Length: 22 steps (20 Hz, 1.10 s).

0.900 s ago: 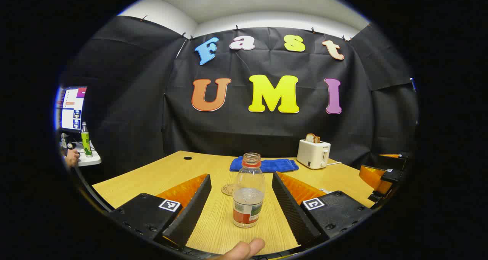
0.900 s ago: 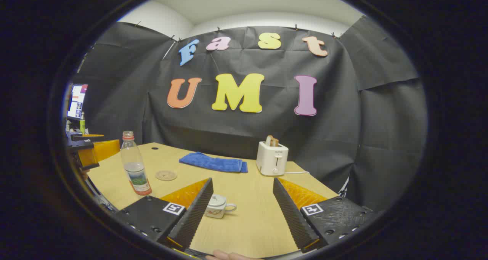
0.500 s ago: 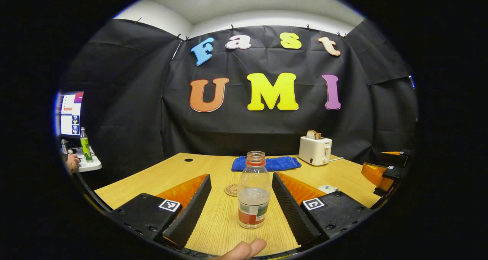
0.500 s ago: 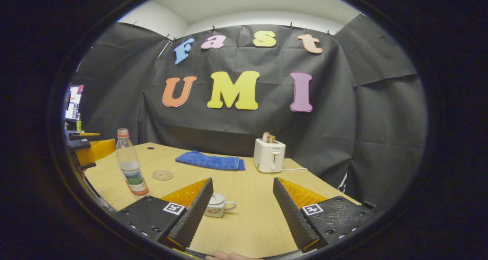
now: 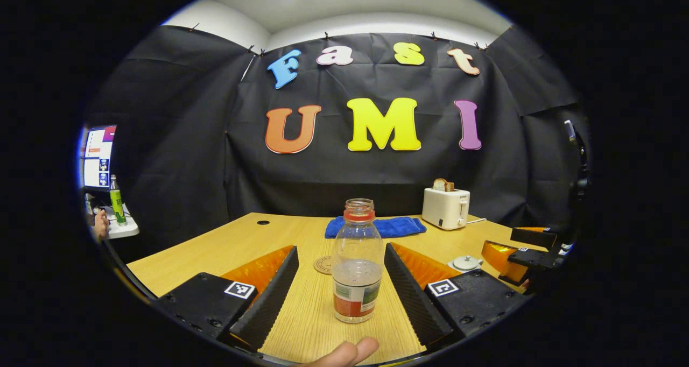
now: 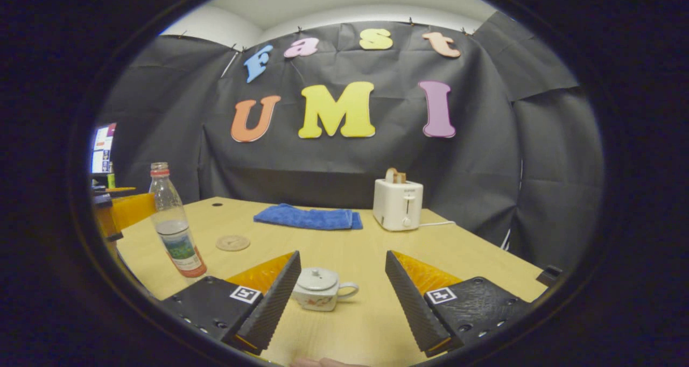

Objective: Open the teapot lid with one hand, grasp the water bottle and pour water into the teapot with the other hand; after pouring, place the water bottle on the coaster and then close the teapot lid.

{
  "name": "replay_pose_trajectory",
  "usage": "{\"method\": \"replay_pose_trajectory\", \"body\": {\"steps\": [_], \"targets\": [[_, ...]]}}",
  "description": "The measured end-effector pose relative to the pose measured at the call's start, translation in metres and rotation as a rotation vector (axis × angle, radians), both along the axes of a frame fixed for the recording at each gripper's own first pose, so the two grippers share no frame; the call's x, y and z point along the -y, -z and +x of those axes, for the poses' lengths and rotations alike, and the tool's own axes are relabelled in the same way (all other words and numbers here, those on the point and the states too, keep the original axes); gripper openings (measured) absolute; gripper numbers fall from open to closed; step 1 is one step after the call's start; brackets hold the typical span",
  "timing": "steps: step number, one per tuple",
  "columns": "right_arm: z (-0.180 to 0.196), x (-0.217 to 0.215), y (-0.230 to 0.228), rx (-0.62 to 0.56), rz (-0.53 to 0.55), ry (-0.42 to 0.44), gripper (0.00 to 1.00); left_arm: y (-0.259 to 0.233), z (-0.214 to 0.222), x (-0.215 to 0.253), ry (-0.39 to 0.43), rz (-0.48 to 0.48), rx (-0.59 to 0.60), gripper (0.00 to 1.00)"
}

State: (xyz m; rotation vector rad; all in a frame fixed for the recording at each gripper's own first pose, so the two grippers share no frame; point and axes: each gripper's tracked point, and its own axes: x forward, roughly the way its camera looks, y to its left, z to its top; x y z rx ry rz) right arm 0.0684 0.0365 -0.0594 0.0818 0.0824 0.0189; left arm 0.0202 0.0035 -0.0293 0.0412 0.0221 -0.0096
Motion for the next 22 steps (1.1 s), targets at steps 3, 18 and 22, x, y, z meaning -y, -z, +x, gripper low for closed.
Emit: {"method": "replay_pose_trajectory", "body": {"steps": [3,18,22], "targets": [[0.009,-0.008,0.005,-0.015,0.009,-0.008,0.97,0.002,-0.002,-0.008,-0.015,-0.016,0.001,1.00],[0.043,-0.033,0.025,-0.079,0.020,-0.087,0.37,0.032,-0.001,0.006,0.033,-0.024,-0.074,1.00],[0.045,-0.047,0.029,-0.100,0.022,-0.152,0.22,0.039,-0.002,0.004,0.031,-0.013,-0.088,1.00]]}}
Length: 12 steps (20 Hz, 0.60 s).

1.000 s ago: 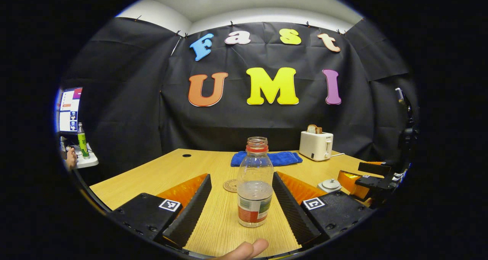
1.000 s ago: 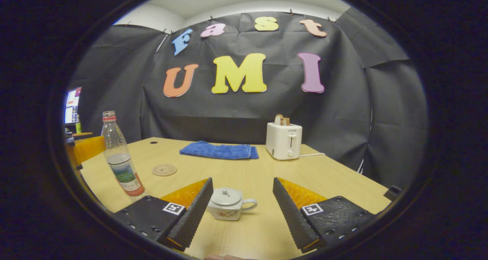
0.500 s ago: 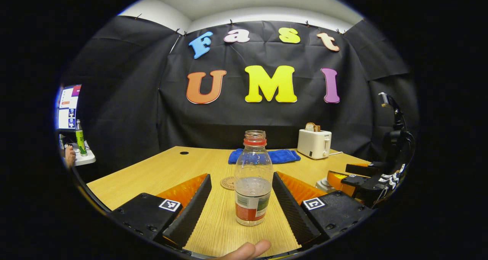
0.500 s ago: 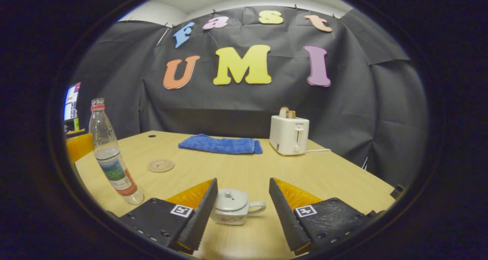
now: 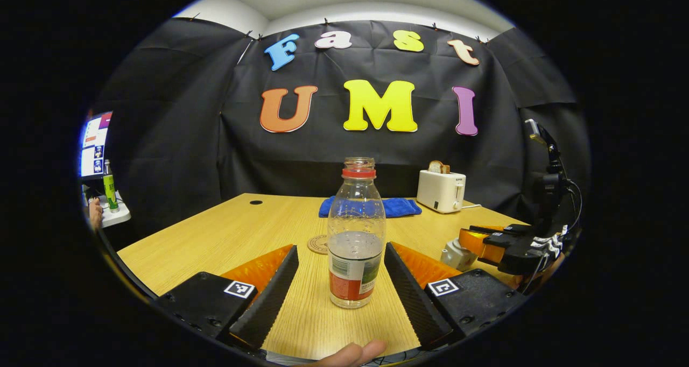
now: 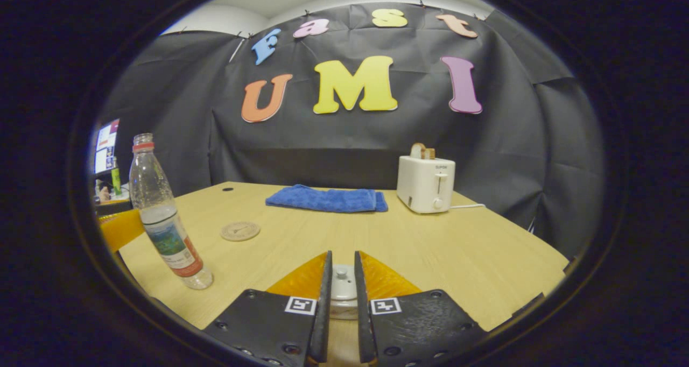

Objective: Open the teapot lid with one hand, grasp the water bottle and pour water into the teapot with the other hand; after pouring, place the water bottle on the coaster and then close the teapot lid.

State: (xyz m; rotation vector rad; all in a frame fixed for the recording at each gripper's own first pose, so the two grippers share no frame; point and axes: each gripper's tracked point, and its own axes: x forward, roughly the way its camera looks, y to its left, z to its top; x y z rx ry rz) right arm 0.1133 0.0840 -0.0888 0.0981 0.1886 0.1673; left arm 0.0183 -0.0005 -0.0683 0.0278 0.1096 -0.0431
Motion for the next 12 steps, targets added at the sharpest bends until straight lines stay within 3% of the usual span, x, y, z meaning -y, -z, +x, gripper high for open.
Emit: {"method": "replay_pose_trajectory", "body": {"steps": [5,7,9,12], "targets": [[0.003,0.002,-0.001,0.016,-0.025,-0.029,0.24,0.003,-0.001,0.002,0.015,0.006,-0.001,1.00],[0.004,0.007,-0.001,0.027,-0.044,-0.001,0.24,0.003,-0.003,0.003,0.022,0.009,0.002,1.00],[0.008,0.012,0.001,0.020,-0.033,0.024,0.01,0.003,-0.003,0.002,0.025,0.011,0.004,1.00],[0.006,0.009,0.000,0.028,-0.055,0.019,0.02,0.005,-0.004,0.002,0.028,0.010,0.005,1.00]]}}
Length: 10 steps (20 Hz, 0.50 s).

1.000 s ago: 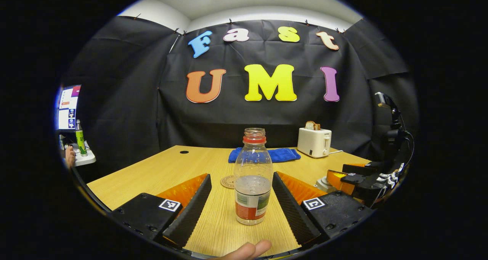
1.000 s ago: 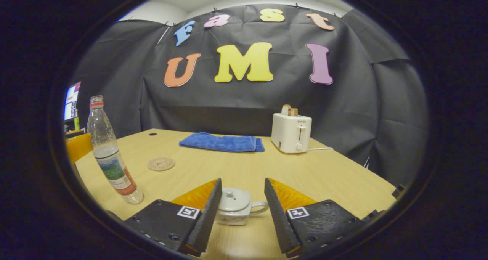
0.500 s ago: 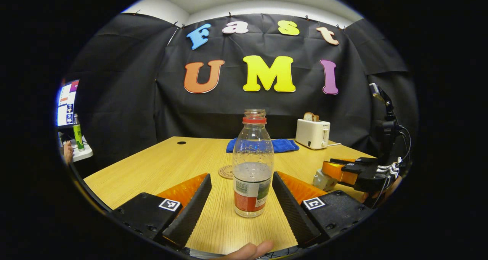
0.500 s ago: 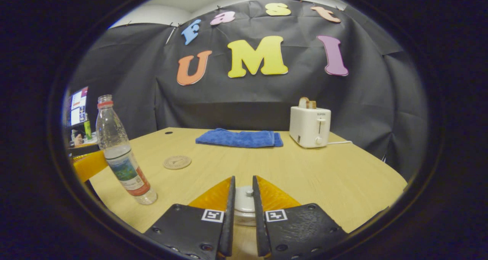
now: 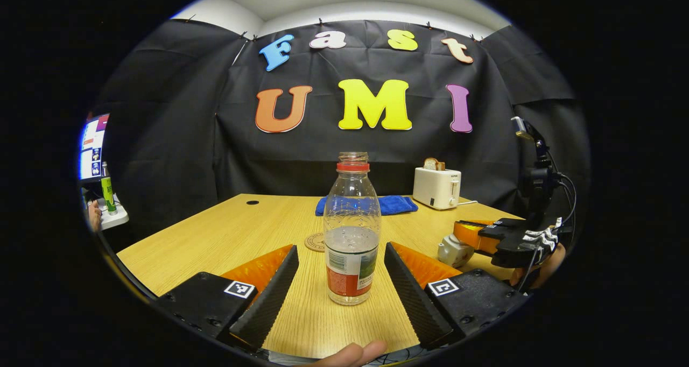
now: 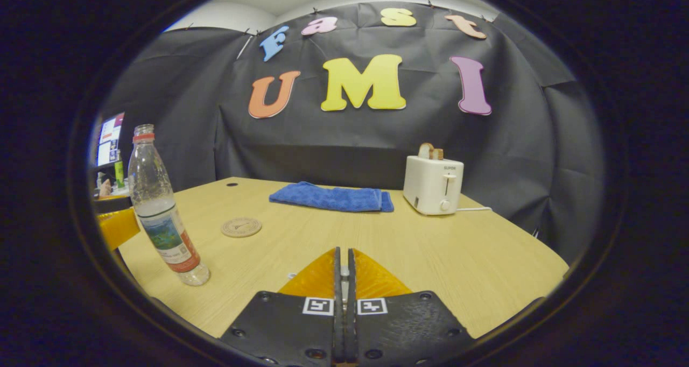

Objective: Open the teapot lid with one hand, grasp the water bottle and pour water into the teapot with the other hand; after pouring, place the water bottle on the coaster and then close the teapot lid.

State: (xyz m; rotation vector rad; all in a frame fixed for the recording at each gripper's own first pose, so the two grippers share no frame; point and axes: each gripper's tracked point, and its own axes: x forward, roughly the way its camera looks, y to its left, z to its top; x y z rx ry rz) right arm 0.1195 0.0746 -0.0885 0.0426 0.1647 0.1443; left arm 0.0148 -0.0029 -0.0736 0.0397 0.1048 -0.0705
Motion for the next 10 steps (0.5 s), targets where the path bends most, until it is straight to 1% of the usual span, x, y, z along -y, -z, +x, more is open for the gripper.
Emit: {"method": "replay_pose_trajectory", "body": {"steps": [4,6,8,10], "targets": [[-0.001,-0.001,-0.006,0.037,-0.011,0.004,0.00,0.003,0.002,0.004,0.014,0.005,-0.002,1.00],[-0.002,0.000,-0.014,0.065,0.002,0.008,0.00,0.006,0.002,0.003,0.018,0.001,-0.006,1.00],[-0.005,-0.002,-0.022,0.075,0.011,0.003,0.00,0.011,0.007,0.002,0.018,-0.001,-0.017,1.00],[-0.008,-0.002,-0.027,0.077,0.029,-0.003,0.00,0.016,0.010,0.006,0.036,-0.016,-0.029,1.00]]}}
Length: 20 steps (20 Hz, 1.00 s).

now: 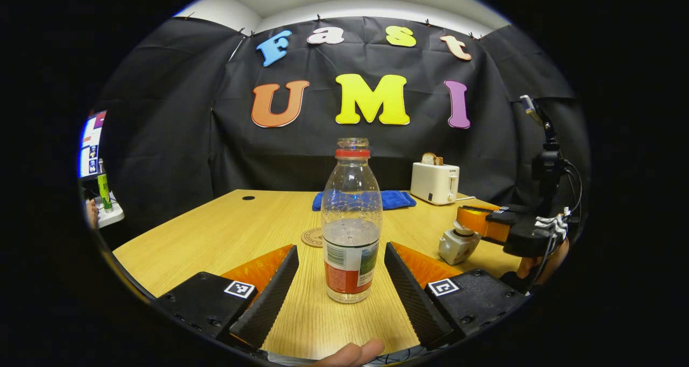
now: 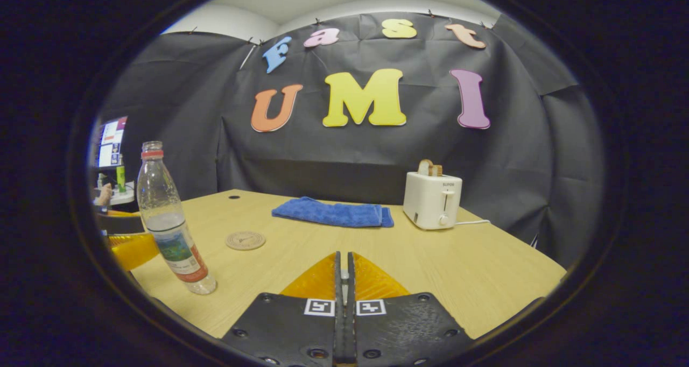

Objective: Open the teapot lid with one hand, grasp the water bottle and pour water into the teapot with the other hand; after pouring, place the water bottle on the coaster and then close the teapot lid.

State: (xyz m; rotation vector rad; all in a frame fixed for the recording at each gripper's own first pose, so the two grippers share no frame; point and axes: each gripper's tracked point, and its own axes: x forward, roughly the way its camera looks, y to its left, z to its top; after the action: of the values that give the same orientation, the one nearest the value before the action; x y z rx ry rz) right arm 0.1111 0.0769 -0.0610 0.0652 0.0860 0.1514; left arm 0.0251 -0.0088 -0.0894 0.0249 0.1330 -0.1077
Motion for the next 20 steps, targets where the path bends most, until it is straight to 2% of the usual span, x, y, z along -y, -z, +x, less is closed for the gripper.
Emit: {"method": "replay_pose_trajectory", "body": {"steps": [3,11,13,14,16,20], "targets": [[-0.005,0.003,-0.005,0.009,0.008,-0.001,0.00,0.005,0.007,0.006,0.030,0.012,-0.003,1.00],[-0.014,0.020,0.006,-0.012,-0.001,0.023,0.00,0.005,0.038,0.009,0.026,0.002,0.038,1.00],[-0.016,0.024,0.009,-0.021,0.009,0.030,0.00,0.004,0.044,0.013,0.046,-0.004,0.042,0.96],[-0.017,0.026,0.011,-0.026,0.012,0.033,0.00,0.003,0.046,0.015,0.054,0.001,0.049,0.85],[-0.019,0.031,0.013,-0.031,0.021,0.042,0.00,0.003,0.050,0.014,0.051,0.013,0.058,0.78],[-0.025,0.039,0.012,-0.022,0.015,0.060,0.00,0.000,0.048,0.016,0.048,0.052,0.035,0.76]]}}
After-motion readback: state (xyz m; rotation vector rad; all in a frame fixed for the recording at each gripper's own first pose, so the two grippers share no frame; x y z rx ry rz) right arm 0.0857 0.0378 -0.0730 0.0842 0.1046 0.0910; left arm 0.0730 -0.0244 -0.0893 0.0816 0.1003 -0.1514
